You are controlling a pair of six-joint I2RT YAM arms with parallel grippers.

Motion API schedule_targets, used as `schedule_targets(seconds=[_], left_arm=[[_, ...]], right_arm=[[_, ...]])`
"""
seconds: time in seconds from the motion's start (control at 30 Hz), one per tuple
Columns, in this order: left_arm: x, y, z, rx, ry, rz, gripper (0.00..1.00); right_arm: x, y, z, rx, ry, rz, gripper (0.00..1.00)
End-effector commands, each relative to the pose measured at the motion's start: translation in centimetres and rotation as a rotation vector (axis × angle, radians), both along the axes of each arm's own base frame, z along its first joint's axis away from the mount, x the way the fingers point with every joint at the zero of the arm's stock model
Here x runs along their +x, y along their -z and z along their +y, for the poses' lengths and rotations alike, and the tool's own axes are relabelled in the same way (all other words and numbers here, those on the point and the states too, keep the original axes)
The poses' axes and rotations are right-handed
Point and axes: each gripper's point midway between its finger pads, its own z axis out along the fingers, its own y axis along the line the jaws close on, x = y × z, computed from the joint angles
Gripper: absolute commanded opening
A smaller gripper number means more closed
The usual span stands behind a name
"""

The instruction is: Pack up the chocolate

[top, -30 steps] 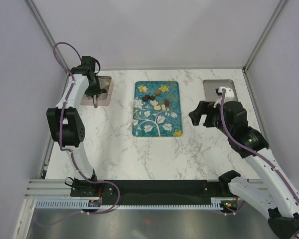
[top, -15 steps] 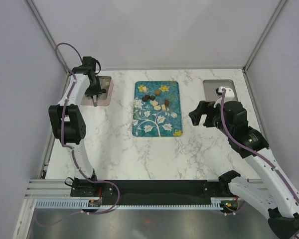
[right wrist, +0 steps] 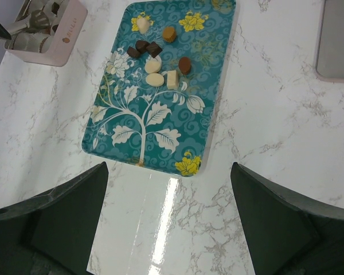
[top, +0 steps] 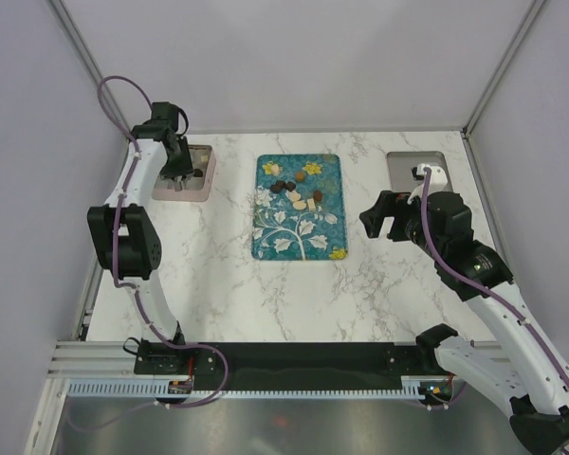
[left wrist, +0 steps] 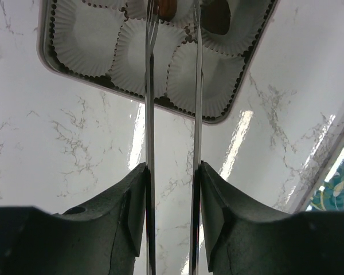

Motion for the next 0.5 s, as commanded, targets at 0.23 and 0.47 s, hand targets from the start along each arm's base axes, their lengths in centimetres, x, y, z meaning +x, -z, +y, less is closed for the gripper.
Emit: schedule_targets(seconds=[0.23, 0.47], left_arm=[[-4.3, -8.3, -9.9, -0.058, 0.311, -0.196, 0.47], [-7.7, -8.0, -16.4, -0.078, 0.464, -0.192, 0.49]], right_arm=[[-0.3, -1.8, -0.1, 0.019, -0.001, -0.040, 0.96], [-0.6, -1.9, -0.1, 0.032, 0.000, -0.040, 0.96]])
